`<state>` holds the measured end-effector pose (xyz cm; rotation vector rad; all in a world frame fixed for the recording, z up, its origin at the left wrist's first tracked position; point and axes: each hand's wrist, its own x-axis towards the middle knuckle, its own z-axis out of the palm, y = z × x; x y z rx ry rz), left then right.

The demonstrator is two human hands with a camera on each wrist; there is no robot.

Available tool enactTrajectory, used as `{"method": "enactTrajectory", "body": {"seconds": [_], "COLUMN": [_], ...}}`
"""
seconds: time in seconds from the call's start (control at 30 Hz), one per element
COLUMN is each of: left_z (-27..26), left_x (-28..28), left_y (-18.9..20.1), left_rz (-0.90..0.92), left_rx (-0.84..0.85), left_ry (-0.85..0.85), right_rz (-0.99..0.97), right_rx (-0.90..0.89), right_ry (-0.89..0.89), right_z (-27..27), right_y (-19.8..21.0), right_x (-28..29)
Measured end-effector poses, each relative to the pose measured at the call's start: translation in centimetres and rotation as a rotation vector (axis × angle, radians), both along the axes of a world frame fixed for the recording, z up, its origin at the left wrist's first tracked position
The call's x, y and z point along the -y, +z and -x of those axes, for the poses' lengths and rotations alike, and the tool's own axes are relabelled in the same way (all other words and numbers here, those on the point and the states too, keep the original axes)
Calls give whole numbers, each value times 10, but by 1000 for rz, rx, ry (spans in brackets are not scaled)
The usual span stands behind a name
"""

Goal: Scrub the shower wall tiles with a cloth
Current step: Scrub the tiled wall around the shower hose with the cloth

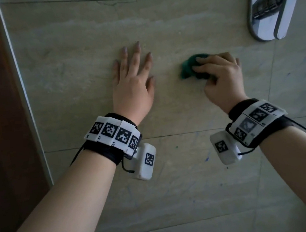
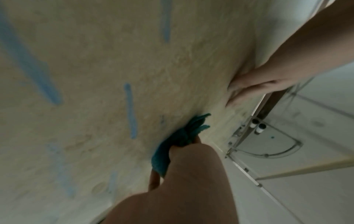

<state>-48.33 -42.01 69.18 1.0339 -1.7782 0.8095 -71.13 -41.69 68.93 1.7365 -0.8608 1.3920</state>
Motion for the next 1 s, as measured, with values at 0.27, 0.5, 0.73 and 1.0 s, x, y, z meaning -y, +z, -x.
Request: {"method": "enactTrajectory", "body": {"seconds": [0.27, 0.5, 0.73, 1.0], "left_z": [19, 24, 33, 46], "left_x": [-4, -4, -1, -5], "left_y": [6, 5, 4, 4], "left_rz": [-38, -37, -12, -43], "left_rx": [68, 37, 19, 42], "left_ry": [27, -29, -35, 5], "right_rz": [-5, 17, 25, -41], "right_rx": [-542, -479, 62, -715], "right_ry": [-2, -34, -90, -10], "right_z": [-22, 17, 17, 17], "right_y": [-78, -23, -15, -79], "right_x": [-1, -3, 3, -5]}}
